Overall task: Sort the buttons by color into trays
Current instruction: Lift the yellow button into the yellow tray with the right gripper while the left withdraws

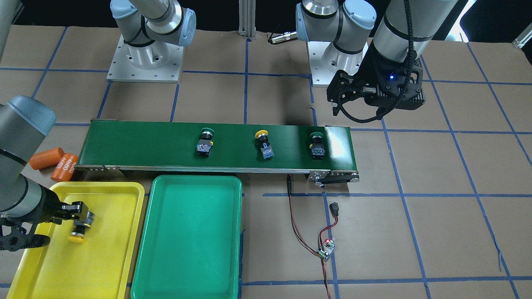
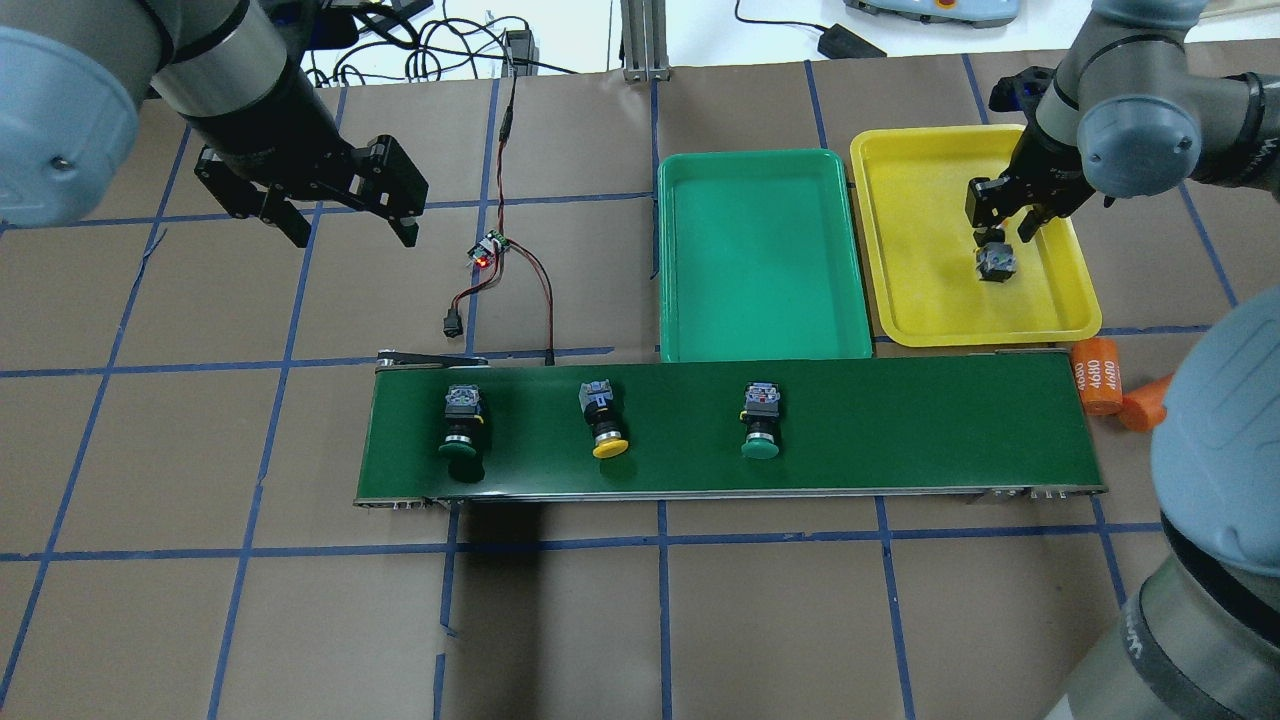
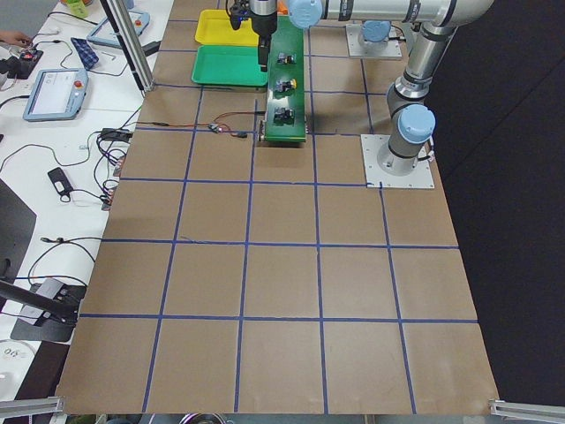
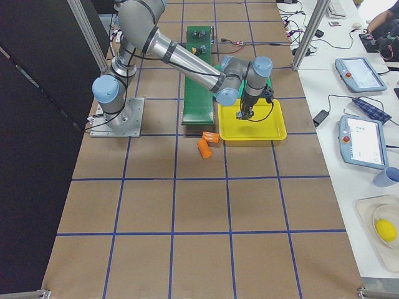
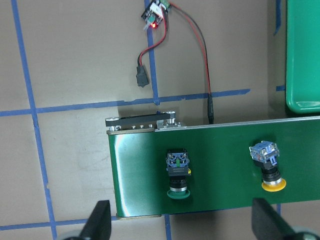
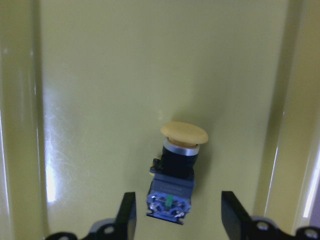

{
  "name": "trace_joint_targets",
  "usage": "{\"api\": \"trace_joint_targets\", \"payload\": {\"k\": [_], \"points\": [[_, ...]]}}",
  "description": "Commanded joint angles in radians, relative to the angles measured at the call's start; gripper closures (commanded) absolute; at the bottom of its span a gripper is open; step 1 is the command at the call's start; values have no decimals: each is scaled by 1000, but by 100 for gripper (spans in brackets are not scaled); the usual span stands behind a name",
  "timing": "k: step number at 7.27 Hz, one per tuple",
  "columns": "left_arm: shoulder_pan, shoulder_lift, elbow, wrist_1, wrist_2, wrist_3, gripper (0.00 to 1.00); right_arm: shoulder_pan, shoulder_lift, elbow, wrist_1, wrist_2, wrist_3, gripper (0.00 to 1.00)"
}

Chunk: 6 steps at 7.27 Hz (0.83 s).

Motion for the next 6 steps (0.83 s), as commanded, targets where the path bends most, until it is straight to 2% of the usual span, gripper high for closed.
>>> {"api": "trace_joint_targets", "payload": {"k": [1, 2, 3, 5, 6], "points": [[9, 25, -32, -71, 59, 7, 0, 1, -9, 4, 30, 2, 2, 0], [51, 12, -32, -85, 71, 9, 0, 1, -30, 17, 59, 10, 7, 0], [83, 12, -32, -82, 27, 9, 0, 6, -94, 72, 79, 13, 27, 0], [72, -2, -30, -65, 26, 10, 0, 27, -284, 273, 67, 20, 117, 0], [71, 3, -40, -65, 31, 9, 0, 82, -368, 351, 66, 19, 196, 0]]}}
